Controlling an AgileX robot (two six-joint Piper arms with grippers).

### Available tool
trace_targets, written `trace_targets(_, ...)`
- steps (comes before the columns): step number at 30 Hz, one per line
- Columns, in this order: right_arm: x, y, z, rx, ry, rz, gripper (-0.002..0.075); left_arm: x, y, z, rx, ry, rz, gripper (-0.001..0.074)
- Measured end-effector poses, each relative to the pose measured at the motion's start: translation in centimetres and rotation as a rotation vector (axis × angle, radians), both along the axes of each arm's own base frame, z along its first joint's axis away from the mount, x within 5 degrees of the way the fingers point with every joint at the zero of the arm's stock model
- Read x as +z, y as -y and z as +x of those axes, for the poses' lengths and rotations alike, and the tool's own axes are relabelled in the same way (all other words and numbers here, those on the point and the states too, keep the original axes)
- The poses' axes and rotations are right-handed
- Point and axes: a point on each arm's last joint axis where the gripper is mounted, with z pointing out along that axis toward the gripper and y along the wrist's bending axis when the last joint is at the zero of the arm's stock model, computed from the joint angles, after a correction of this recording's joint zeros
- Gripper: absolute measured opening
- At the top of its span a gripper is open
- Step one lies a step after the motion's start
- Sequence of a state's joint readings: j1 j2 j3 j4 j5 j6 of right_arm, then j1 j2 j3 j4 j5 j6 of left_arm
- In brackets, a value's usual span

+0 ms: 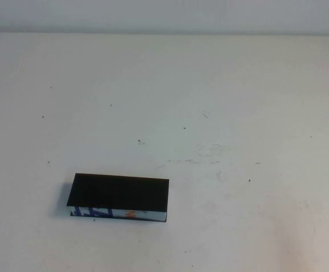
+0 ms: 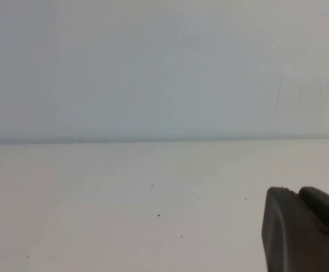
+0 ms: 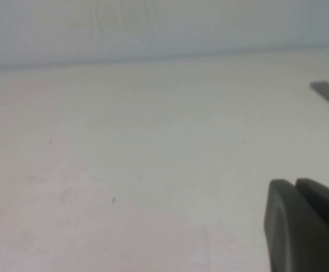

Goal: Return glasses to glasses case

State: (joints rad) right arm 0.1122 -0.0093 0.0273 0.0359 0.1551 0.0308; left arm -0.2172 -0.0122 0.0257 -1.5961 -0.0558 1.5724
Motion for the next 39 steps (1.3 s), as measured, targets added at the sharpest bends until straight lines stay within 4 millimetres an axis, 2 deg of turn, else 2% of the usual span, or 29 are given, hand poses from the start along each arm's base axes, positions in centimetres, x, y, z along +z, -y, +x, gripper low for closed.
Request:
trace_targets(6,-1.6,-0.5,-0.4,0.07,-0.167,-0.053,-0.0013,0.0,0.0,0.0,0.0,0.0,0.0,0.0001)
trace_targets(28,-1.6,-0.6,-0.4,0.078,-0.176,-0.04,-0.0013,0.0,0.0,0.0,0.003,0.0,0.0,0.0001)
trace_targets(33,-1.6,-0.6,-0.4,0.078,-0.174,-0.039,-0.0013,0.0,-0.5,0.1,0.054,0.0,-0.009,0.0001)
trace_targets(39,-1.6,-0.6,-0.4,0.078,-0.174,-0.039,-0.0013,0.6,-0.3,0.0,0.063,0.088,0.117,0.0001)
